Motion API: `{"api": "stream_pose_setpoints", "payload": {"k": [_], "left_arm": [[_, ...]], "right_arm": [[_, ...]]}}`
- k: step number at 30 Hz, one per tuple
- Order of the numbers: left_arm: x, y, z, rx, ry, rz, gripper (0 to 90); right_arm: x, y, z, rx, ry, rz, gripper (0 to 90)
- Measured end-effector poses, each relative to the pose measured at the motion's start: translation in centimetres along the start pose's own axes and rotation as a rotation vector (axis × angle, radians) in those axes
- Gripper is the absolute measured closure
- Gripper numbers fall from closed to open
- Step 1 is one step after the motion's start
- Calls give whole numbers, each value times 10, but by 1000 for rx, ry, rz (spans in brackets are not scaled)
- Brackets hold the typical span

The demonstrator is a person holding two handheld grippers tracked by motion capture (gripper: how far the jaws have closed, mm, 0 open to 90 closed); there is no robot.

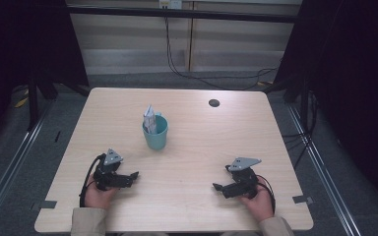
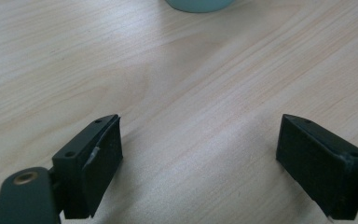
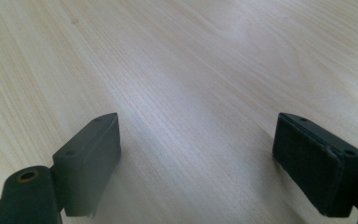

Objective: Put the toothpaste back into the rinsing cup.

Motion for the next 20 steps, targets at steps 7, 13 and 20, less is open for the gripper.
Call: {"api": "stream_pose_setpoints", "payload": {"k": [7,13,20], "left_arm": [[1,-1,0,-10,-8,13,91],[1,-1,0,-11,-10,18,76],[1,-1,0,-12,-11,18,75]], "right_arm": [[0,0,0,1,0,0,145],[0,0,0,0,0,1,144],[0,0,0,0,1,0,143]]}}
Point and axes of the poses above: each handheld gripper's, and its own axes: y roughly backward along the jaws, z roughly out of its underside, x roughly to its right, the point moved 2 cm from there along -y, roughly forward along the jaws, and after that the axes turned 2 degrees about -x, right-handed, at the moved point
